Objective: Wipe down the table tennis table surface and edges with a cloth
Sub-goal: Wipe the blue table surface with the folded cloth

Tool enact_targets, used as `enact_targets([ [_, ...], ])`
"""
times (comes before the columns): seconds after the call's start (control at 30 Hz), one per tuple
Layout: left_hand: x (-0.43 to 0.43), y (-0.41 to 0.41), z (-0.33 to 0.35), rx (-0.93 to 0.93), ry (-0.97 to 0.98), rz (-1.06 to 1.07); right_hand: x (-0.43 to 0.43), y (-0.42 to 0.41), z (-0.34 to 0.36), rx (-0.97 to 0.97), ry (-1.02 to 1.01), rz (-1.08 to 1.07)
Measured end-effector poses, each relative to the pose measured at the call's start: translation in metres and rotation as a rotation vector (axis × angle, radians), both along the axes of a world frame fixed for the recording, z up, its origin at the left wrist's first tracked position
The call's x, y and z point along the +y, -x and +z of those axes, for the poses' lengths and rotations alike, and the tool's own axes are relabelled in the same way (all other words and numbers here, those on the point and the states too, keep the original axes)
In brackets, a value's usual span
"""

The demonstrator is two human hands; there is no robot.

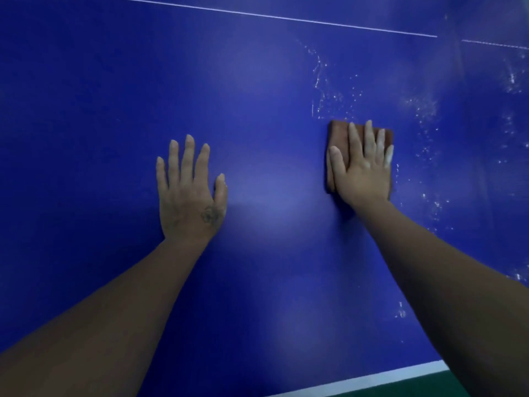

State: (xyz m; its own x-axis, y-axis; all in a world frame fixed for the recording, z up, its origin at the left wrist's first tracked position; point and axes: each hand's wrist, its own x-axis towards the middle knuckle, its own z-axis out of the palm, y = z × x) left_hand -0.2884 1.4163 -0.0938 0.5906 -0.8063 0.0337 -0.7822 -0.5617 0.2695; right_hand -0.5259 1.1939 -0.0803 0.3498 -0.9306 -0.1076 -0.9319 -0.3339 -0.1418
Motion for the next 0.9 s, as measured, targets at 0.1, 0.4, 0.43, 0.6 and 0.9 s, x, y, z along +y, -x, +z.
enact_targets([
  [0.1,-0.034,-0.003,0.009,0.095,0.066,0.028,0.020,-0.002,0.000,0.015,0.031,0.041],
  [0.4,-0.104,0.006,-0.001,-0.061,-0.066,0.121,-0.004,-0.091,-0.012,-0.139,0.121,0.276],
  [0.43,-0.105,0.006,-0.003,-0.057,-0.056,0.123,-0.016,-0.088,-0.013,-0.143,0.129,0.253],
  [0.6,-0.110,0.006,0.000,-0.027,-0.069,0.144,-0.060,-0.037,-0.014,-0.099,0.101,0.026],
  [0.9,-0.111,0.004,-0.008,-0.022,-0.027,0.161,-0.030,-0.108,-0.023,-0.193,0.161,0.301],
])
